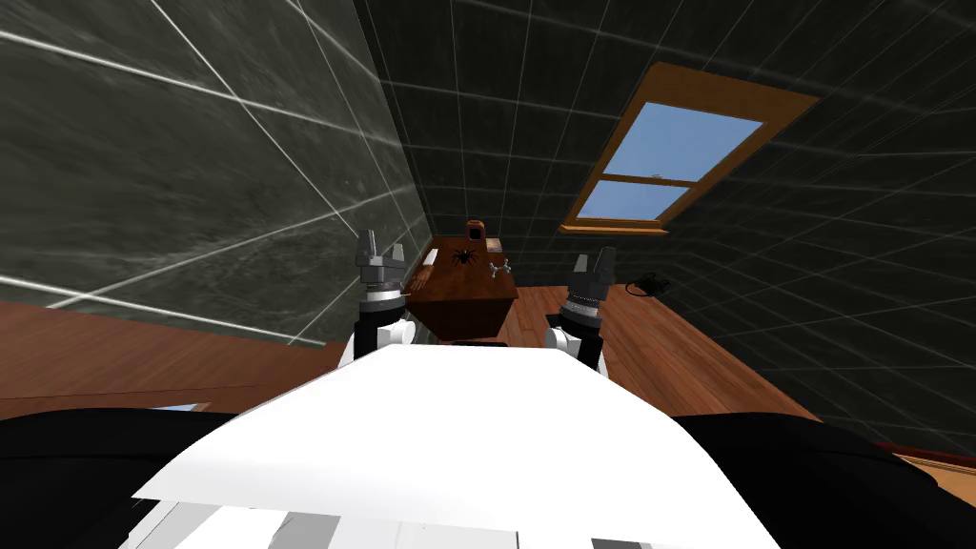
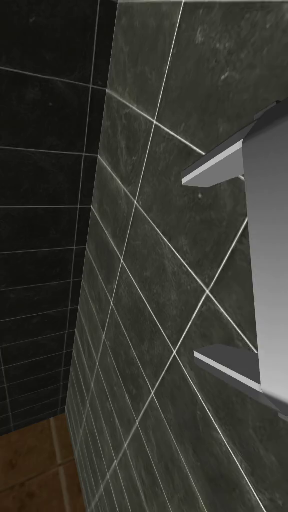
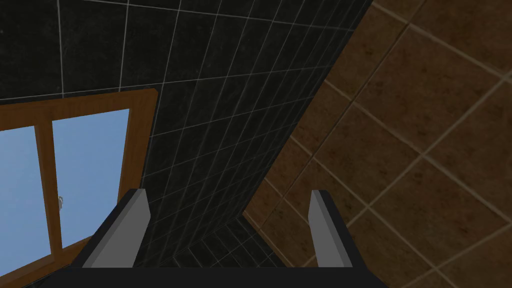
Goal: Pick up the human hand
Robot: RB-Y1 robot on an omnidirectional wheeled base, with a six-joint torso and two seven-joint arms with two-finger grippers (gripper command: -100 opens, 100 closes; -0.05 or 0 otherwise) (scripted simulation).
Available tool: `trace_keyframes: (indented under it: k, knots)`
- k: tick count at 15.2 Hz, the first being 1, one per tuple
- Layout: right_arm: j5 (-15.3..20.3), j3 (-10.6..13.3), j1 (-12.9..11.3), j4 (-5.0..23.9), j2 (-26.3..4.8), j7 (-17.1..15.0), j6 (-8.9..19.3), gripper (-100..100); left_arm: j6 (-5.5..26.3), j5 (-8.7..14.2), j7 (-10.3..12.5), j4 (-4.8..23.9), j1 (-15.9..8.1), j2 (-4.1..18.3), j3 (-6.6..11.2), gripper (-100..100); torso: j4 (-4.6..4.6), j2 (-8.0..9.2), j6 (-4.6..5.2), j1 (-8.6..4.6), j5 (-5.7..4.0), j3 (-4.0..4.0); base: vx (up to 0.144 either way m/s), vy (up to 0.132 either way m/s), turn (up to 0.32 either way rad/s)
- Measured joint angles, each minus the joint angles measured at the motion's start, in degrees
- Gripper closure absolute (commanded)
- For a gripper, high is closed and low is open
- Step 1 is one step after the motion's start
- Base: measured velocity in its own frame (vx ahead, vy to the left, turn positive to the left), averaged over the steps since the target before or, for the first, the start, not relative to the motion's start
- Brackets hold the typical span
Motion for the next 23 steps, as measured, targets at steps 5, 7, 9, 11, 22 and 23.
trace_keyframes:
  k: [5, 7, 9, 11, 22, 23]
  knots:
    - [0.0, 0.0, 0.0, 0.0, 0.0, 0.0, 0.0, 0, 3.97, 0.85, 3.25, 0.36, 0.19, 3.87, 2.1, -100, 0.01, 0.04, 0.01, 0.06, 0.01, 0.02, -0.009, 0.007, -0.114]
    - [0.0, 0.0, -0.01, 0.0, 0.0, 0.0, 0.0, 0, 5.66, 1.31, 4.7, 0.63, 0.14, 4.89, 3.17, -100, 0.01, 0.04, 0.02, 0.04, 0.01, 0.02, -0.008, 0.003, -0.109]
    - [0.0, 0.0, -0.01, 0.0, 0.0, 0.0, 0.0, 0, 7.47, 1.63, 6.13, 0.37, 0.53, 5.55, 3.94, -100, 0.01, 0.04, 0.02, 0.04, 0.01, 0.02, -0.008, 0.005, -0.111]
    - [0.0, 0.0, -0.01, 0.0, 0.0, 0.0, 0.0, 0, 9.8, 2.13, 7.79, 0.11, 0.8, 6.37, 5.09, -100, 0.01, 0.04, 0.02, 0.04, 0.01, 0.02, -0.008, 0.004, -0.133]
    - [0.0, 0.0, 0.0, 0.0, 0.0, 0.0, 0.0, 0, 21.58, 4.63, 17.48, 1.7, 1.06, 9.32, 11.35, -100, 0.01, 0.03, 0.0, 0.03, 0.01, 0.01, -0.009, 0.002, -0.128]
    - [0.0, 0.0, -0.01, 0.0, 0.0, 0.0, 0.0, 0, 22.52, 4.97, 18.44, 1.57, 1.56, 9.59, 12.06, -100, 0.01, 0.03, 0.02, 0.02, 0.0, 0.02, -0.009, 0.0, -0.145]
